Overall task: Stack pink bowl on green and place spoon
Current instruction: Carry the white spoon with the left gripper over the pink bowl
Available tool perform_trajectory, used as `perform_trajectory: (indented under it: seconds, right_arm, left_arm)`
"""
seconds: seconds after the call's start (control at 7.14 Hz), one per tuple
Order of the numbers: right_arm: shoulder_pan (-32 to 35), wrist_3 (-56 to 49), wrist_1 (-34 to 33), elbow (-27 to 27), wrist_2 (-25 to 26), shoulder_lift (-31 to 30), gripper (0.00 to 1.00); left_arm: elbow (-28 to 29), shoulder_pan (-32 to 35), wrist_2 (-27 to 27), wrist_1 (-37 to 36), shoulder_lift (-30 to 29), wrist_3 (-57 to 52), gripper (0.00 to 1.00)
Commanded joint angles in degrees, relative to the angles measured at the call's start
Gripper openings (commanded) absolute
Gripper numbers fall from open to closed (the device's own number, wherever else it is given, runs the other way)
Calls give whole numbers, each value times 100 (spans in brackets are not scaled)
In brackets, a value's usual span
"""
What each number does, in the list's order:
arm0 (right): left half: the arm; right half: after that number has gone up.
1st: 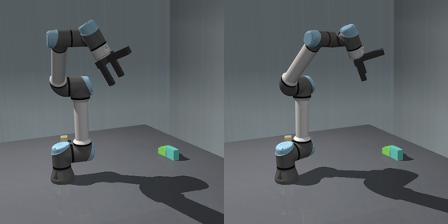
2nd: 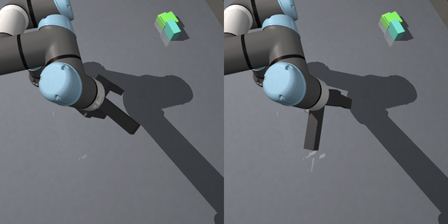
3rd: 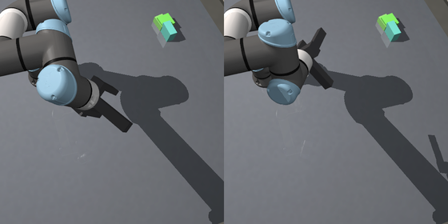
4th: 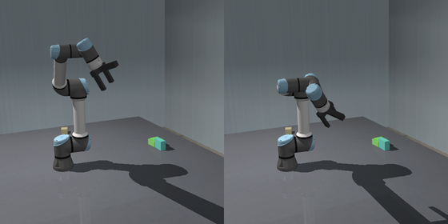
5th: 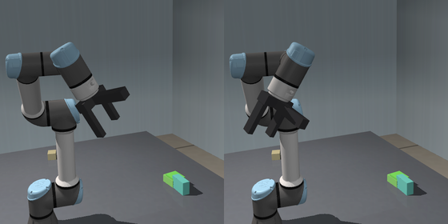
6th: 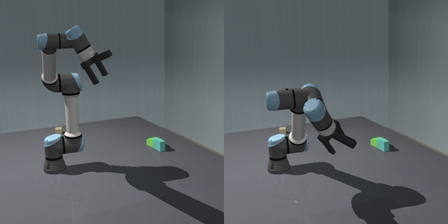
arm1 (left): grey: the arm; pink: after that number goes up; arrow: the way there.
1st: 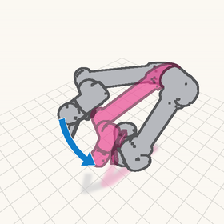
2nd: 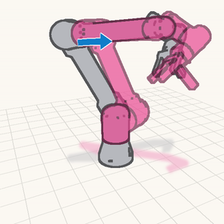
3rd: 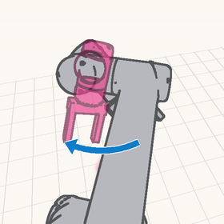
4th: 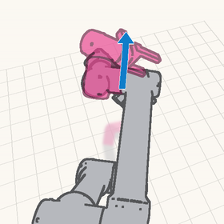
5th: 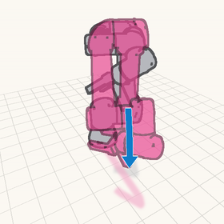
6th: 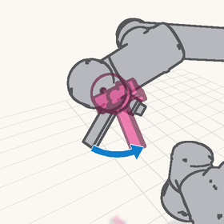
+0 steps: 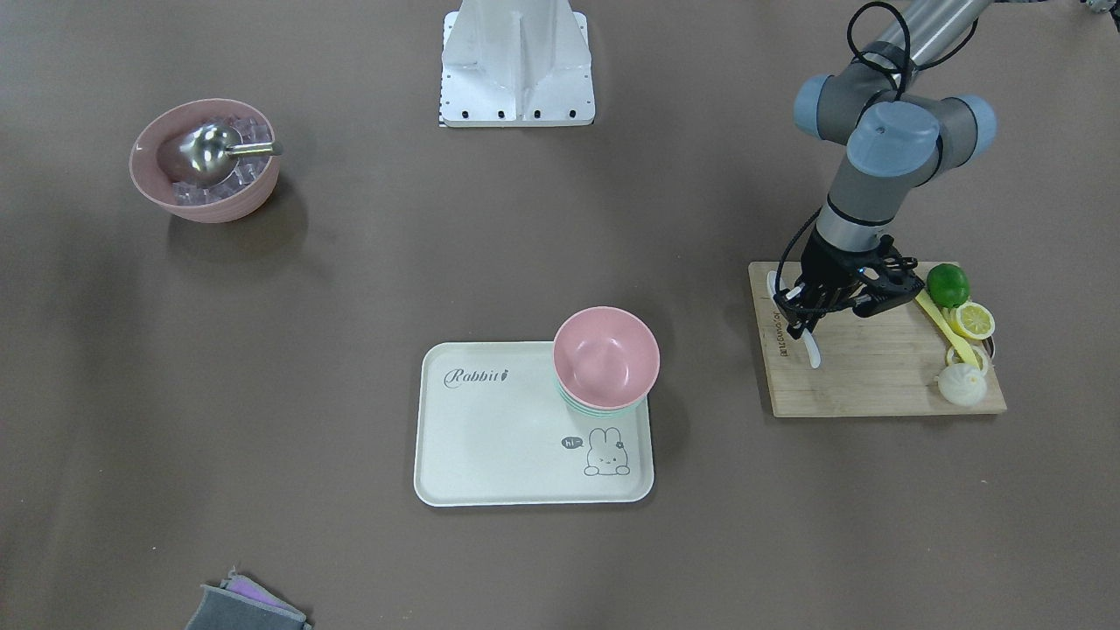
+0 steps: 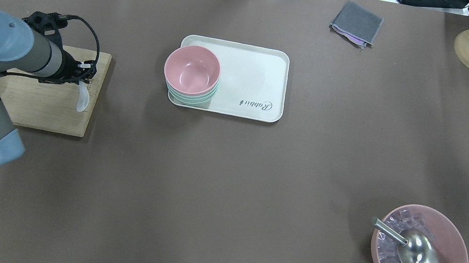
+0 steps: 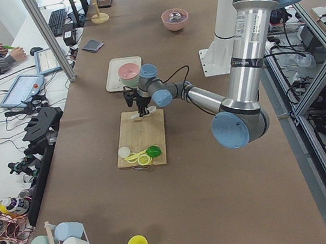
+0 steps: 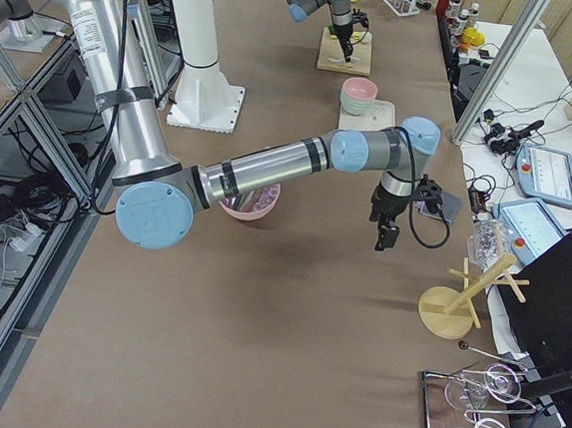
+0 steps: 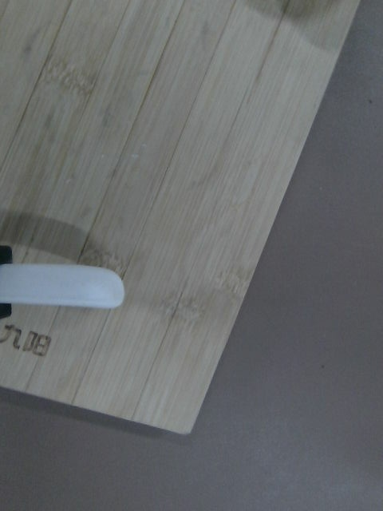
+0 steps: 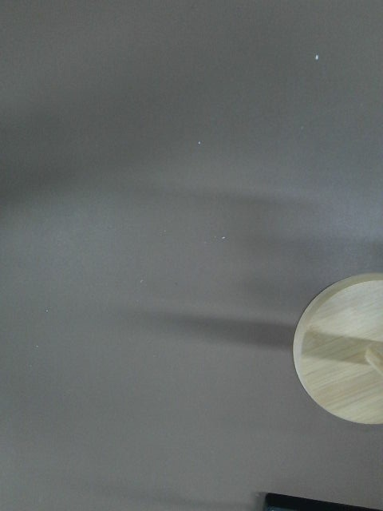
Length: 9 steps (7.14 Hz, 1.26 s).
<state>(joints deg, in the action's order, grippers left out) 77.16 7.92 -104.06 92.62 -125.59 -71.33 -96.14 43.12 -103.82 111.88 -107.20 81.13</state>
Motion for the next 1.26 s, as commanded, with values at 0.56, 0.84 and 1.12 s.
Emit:
perform_trajectory:
  seconds: [0.56,0.84,1.12]
  right_arm:
    - [203,-247,0,731,-62,-1101,100]
    - [247,-248,0,844,-105,-1259,100]
    - [265,-247,-9,871,-115,-1278,100]
  left_arm:
    - [566,117,29,-2100,-2556,79,0]
    - [1507,48,90,-2021,-3253,341,0]
    - [1519,-207,468,-2021,-3202,360,0]
